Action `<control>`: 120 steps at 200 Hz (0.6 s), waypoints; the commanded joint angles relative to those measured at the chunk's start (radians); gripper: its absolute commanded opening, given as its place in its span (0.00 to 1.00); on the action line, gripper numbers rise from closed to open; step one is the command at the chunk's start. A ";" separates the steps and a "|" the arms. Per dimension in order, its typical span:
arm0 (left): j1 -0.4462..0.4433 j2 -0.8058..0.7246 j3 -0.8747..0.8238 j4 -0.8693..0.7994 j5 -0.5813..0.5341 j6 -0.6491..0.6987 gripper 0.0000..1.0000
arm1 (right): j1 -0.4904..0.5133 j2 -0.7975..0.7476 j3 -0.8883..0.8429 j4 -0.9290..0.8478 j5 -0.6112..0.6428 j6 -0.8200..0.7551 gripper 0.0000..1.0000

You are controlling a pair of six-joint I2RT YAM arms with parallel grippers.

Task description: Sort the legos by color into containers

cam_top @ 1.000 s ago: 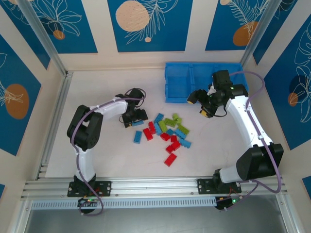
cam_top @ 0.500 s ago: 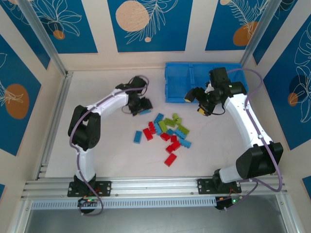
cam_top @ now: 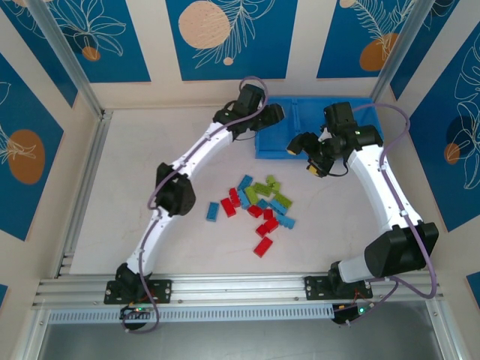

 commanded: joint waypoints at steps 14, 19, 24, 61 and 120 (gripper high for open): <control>0.002 0.074 0.102 0.139 0.048 -0.098 0.61 | 0.005 -0.101 -0.020 -0.037 0.040 0.032 0.79; 0.002 0.073 0.102 0.134 0.045 -0.096 0.64 | 0.005 -0.109 -0.026 -0.037 0.045 0.036 0.79; 0.002 0.071 0.101 0.129 0.043 -0.091 0.68 | 0.004 -0.118 -0.036 -0.035 0.048 0.041 0.79; 0.002 0.025 0.101 0.074 0.045 -0.046 0.82 | -0.001 -0.141 -0.073 -0.019 0.048 0.053 0.79; 0.002 -0.284 -0.044 -0.083 0.010 0.264 0.83 | 0.032 -0.068 -0.109 0.017 0.076 -0.027 0.79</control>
